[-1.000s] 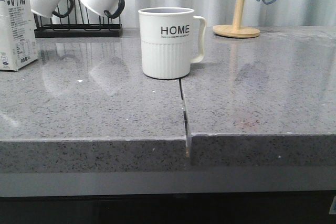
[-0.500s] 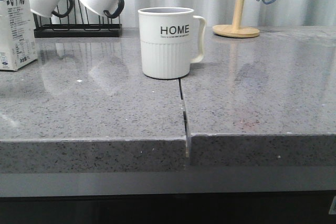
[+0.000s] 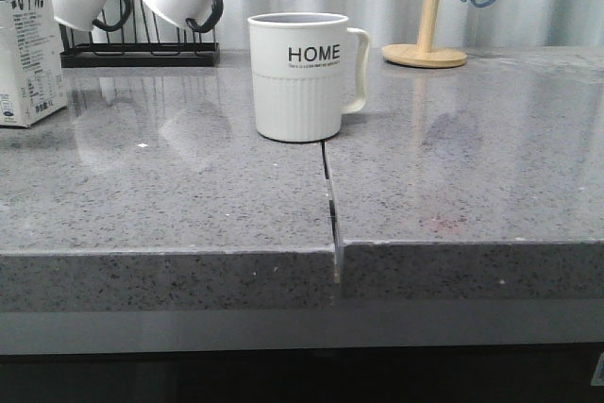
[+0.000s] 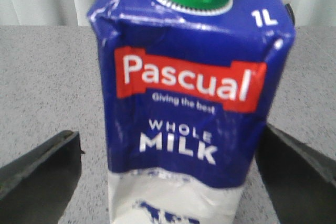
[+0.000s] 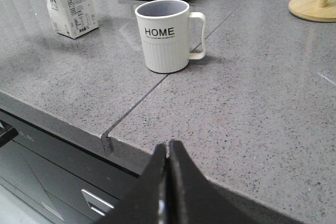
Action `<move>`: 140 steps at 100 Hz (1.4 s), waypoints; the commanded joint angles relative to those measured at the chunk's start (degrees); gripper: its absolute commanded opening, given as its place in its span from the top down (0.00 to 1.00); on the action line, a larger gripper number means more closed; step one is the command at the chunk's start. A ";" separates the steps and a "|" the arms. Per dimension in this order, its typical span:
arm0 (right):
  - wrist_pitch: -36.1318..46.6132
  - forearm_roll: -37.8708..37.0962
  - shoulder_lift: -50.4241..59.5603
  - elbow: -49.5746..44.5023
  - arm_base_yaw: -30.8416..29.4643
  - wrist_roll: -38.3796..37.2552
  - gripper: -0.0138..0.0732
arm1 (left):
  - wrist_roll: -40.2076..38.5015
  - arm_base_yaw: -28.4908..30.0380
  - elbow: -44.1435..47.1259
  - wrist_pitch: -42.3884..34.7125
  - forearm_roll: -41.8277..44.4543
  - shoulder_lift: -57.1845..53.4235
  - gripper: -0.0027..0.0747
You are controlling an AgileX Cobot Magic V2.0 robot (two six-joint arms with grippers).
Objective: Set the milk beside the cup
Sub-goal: 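Lift the milk carton with the left gripper toward the mug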
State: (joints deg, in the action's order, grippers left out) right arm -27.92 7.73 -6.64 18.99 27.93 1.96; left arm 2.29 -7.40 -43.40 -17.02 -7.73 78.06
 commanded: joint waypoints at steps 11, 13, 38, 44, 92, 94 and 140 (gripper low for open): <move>4.06 -0.30 -0.72 1.46 -0.21 0.41 0.86 | -0.35 -0.28 -4.50 -6.49 -0.56 2.27 0.27; 4.06 -0.30 -0.72 1.46 -0.21 0.41 0.86 | -0.35 -0.28 -4.79 -6.48 -0.56 2.65 0.30; 4.06 -0.30 -0.72 1.46 -0.21 0.41 0.86 | 1.30 -0.28 -5.44 -7.26 -1.76 2.89 0.89; 4.06 -0.30 -0.72 1.46 -0.21 0.41 0.86 | 5.74 -0.89 -5.44 -7.26 -5.34 2.19 0.93; 4.10 -0.30 -0.72 1.45 -0.21 0.41 0.86 | 51.30 -18.66 -5.63 -12.12 -54.93 -3.28 0.93; 4.10 -0.30 -0.72 1.45 -0.21 0.41 0.86 | 51.63 -19.77 -5.63 -12.71 -55.86 -3.28 0.93; 4.10 -0.30 -0.72 1.45 -0.21 0.41 0.86 | 31.22 -32.48 -5.71 -15.00 -42.58 -0.32 0.93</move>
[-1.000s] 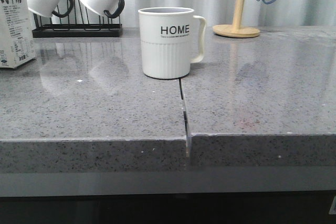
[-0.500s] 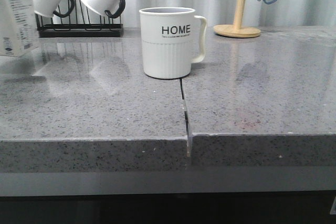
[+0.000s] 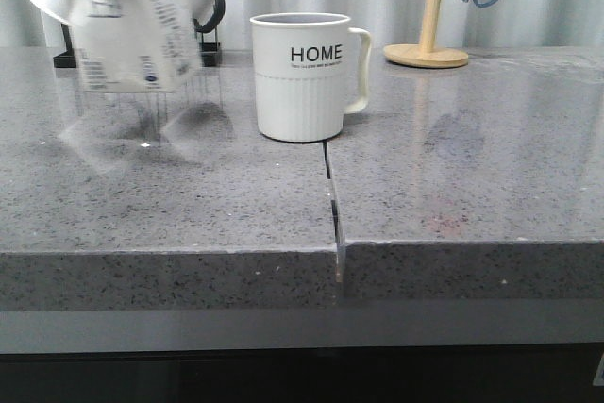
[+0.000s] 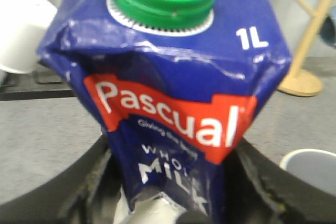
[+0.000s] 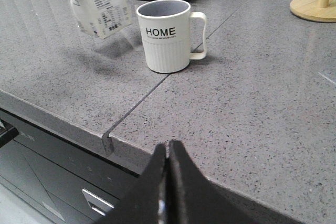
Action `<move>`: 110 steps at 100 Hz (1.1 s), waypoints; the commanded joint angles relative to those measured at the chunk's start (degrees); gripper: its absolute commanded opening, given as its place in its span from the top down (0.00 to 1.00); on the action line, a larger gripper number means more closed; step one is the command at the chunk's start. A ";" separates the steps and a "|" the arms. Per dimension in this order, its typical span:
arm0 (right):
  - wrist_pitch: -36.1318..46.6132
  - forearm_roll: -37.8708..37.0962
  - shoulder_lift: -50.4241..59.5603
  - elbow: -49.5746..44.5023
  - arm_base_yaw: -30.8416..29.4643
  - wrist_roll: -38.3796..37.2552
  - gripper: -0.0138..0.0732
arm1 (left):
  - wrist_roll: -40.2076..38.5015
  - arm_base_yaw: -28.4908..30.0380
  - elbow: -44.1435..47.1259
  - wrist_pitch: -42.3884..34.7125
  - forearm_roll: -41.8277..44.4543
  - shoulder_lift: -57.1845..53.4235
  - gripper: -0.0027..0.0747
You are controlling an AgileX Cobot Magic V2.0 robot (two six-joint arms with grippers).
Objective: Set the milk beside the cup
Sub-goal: 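Lift the milk carton with the left gripper toward the mug, then lower the carton beside the mug and open the left gripper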
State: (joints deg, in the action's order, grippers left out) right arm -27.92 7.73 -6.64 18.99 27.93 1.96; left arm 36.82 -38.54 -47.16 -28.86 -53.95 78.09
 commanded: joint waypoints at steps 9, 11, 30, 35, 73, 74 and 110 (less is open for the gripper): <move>4.10 -0.30 -0.72 1.45 -0.21 0.41 0.86 | -3.31 -2.33 -1.95 -3.17 3.64 1.23 0.93; 4.10 -0.30 -0.72 1.45 -0.21 0.41 0.86 | -3.31 -2.49 -1.95 -3.47 3.53 1.65 0.93; 4.10 -0.30 -0.72 1.45 -0.21 0.41 0.86 | -3.31 -3.06 -2.20 -5.02 3.43 4.99 0.93; 4.10 -0.30 -0.72 1.45 -0.21 0.41 0.86 | -3.31 -3.06 -2.45 -5.02 3.43 5.54 0.93; 4.10 -0.30 -0.72 1.45 -0.21 0.41 0.86 | -3.11 -3.52 -2.98 -2.53 3.52 6.23 0.34; 4.10 -0.30 -0.72 1.45 -0.21 0.41 0.86 | -3.11 -3.52 -2.98 -2.53 3.52 6.06 0.31; 4.10 -0.30 -0.72 1.45 -0.21 0.41 0.86 | -0.91 -3.52 1.94 -1.27 2.89 -2.17 0.14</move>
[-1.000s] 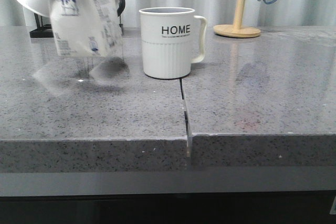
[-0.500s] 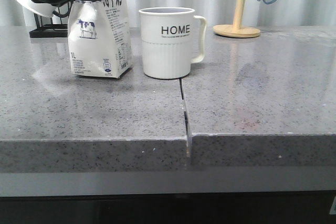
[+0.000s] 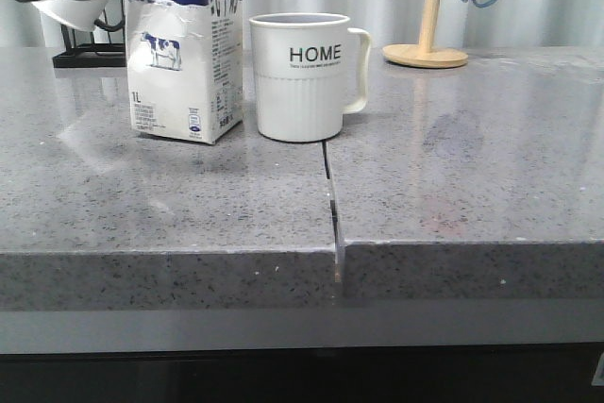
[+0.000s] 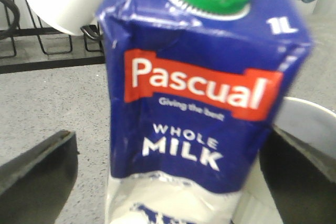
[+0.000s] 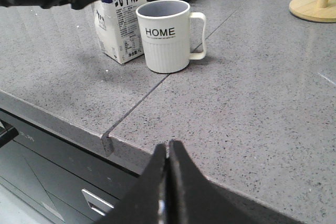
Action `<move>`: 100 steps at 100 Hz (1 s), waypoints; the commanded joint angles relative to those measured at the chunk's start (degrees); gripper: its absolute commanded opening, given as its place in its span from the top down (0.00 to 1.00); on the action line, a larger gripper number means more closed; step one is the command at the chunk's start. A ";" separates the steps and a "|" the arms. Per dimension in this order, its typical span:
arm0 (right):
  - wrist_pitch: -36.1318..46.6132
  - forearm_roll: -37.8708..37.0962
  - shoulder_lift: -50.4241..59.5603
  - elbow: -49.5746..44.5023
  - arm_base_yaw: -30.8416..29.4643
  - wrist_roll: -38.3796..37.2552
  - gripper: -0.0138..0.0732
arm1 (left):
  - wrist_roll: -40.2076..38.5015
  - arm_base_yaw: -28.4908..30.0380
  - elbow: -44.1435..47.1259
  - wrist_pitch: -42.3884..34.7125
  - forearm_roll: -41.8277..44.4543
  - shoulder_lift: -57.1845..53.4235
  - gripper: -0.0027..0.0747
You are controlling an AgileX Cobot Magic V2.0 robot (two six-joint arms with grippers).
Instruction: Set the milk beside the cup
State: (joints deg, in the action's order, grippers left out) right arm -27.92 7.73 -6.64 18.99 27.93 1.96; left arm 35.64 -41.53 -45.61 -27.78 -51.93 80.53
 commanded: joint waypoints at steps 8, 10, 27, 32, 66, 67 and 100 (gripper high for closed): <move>4.10 -0.30 -0.72 1.45 -0.21 0.41 0.86 | 0.27 -0.77 3.62 -1.64 0.87 -8.35 0.14; 4.10 -0.30 -0.72 1.45 -0.21 0.41 0.86 | 0.27 -0.75 4.44 -1.38 0.87 -9.47 0.14; 4.10 -0.30 -0.72 1.45 -0.21 0.41 0.86 | -2.51 0.67 10.20 2.10 5.55 -18.39 0.16; 4.10 -0.30 -0.72 1.45 -0.21 0.41 0.86 | -3.92 2.41 11.24 4.23 6.96 -20.73 0.18; 4.10 -0.30 -0.72 1.45 -0.21 0.41 0.86 | -29.38 27.50 12.20 25.14 38.91 -33.68 0.67; 4.10 -0.30 -0.72 1.45 -0.21 0.41 0.86 | -30.07 27.98 12.20 26.15 39.78 -34.30 0.69; 4.10 -0.30 -0.72 1.45 -0.21 0.41 0.86 | -45.72 37.83 16.96 37.73 55.36 -51.51 0.99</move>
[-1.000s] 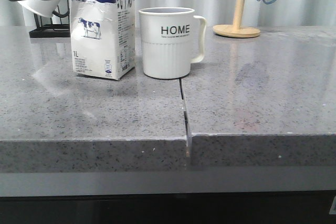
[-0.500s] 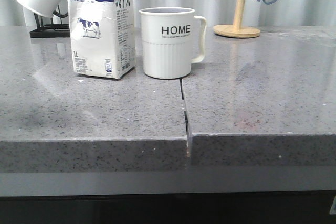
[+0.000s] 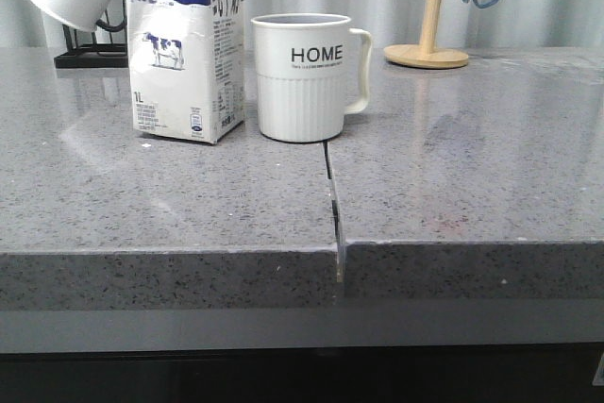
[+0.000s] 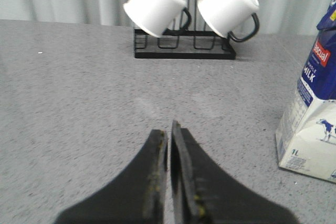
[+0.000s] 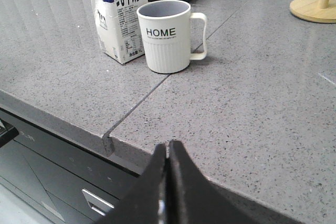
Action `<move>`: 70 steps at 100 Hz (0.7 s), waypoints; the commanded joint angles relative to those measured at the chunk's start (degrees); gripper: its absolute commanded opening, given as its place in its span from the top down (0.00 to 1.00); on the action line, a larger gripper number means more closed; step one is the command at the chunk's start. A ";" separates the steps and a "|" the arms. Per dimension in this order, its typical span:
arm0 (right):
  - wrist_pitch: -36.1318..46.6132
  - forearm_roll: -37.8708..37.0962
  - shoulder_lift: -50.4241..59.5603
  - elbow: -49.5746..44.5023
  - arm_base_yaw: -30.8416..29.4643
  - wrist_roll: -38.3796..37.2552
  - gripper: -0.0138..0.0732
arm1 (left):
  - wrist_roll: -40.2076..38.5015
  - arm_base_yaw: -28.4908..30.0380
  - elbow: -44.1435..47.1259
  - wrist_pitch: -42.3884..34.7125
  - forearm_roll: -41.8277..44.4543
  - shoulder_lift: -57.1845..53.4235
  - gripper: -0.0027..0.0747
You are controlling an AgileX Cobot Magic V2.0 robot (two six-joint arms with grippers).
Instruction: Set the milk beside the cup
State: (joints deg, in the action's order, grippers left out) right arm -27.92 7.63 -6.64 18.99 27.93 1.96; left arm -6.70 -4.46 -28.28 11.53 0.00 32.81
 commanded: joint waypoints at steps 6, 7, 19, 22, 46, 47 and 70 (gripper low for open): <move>4.10 -0.20 -0.72 1.45 -0.21 0.41 0.86 | -3.25 1.02 0.68 0.72 3.46 -6.45 0.99; 4.10 -0.20 -0.72 1.45 -0.21 0.41 0.86 | -3.12 1.02 0.78 1.04 3.46 -7.09 0.99; 4.10 -0.20 -0.72 1.45 -0.21 0.41 0.86 | -2.96 1.02 2.15 7.24 5.96 -11.99 0.99; 4.10 -0.20 -0.72 1.45 -0.21 0.41 0.86 | -2.96 1.02 2.76 7.87 6.33 -13.29 0.99; 4.10 -0.20 -0.72 1.45 -0.21 0.41 0.86 | -2.96 1.02 7.45 9.78 5.77 -24.70 0.99; 4.10 -0.20 -0.72 1.45 -0.21 0.41 0.86 | -2.96 1.02 7.56 9.91 5.77 -25.29 0.99; 4.10 -0.20 -0.72 1.45 -0.21 0.41 0.86 | -2.96 1.02 11.44 9.93 6.29 -32.42 0.99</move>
State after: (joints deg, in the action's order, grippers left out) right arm -27.92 7.63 -6.64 18.99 27.93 1.96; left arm -9.21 -3.51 -16.49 25.47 5.93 1.58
